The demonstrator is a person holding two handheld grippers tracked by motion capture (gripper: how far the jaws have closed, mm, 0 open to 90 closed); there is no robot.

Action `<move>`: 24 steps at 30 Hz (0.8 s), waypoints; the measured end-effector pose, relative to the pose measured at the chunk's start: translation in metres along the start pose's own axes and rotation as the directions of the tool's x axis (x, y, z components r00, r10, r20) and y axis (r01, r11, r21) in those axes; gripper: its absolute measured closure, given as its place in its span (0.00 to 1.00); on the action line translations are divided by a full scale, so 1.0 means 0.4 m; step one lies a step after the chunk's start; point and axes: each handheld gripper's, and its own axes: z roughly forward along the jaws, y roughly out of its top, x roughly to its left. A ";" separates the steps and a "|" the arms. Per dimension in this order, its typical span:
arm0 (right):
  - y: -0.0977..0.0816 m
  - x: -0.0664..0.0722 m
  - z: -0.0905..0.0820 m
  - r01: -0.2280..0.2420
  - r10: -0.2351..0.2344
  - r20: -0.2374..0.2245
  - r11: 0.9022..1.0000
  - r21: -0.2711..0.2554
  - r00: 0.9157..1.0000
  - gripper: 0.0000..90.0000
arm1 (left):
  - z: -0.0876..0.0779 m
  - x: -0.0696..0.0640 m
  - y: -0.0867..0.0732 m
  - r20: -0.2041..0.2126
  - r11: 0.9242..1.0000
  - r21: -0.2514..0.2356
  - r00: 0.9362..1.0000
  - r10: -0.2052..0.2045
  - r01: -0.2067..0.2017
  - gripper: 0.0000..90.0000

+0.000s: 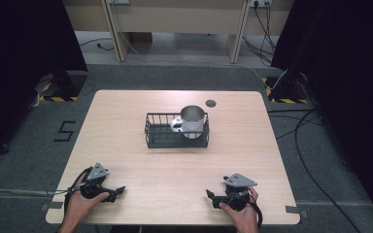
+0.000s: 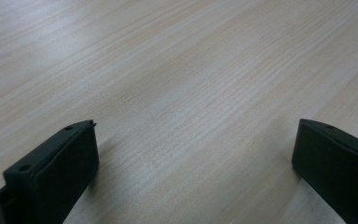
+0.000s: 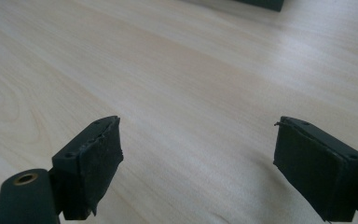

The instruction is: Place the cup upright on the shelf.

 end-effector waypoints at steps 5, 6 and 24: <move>-0.004 0.009 0.006 0.012 -0.015 0.026 0.996 0.085 1.000 0.16 | 0.000 0.000 0.000 0.000 1.000 0.000 1.000 0.000 0.000 0.00; -0.003 0.011 0.007 0.018 -0.021 0.028 0.996 0.088 0.999 0.16 | 0.000 0.000 0.000 0.000 1.000 0.000 1.000 0.000 0.000 0.00; -0.004 0.018 0.011 0.064 -0.069 0.038 0.992 0.107 0.997 0.14 | 0.000 0.000 0.000 0.000 1.000 0.001 1.000 0.000 0.000 0.00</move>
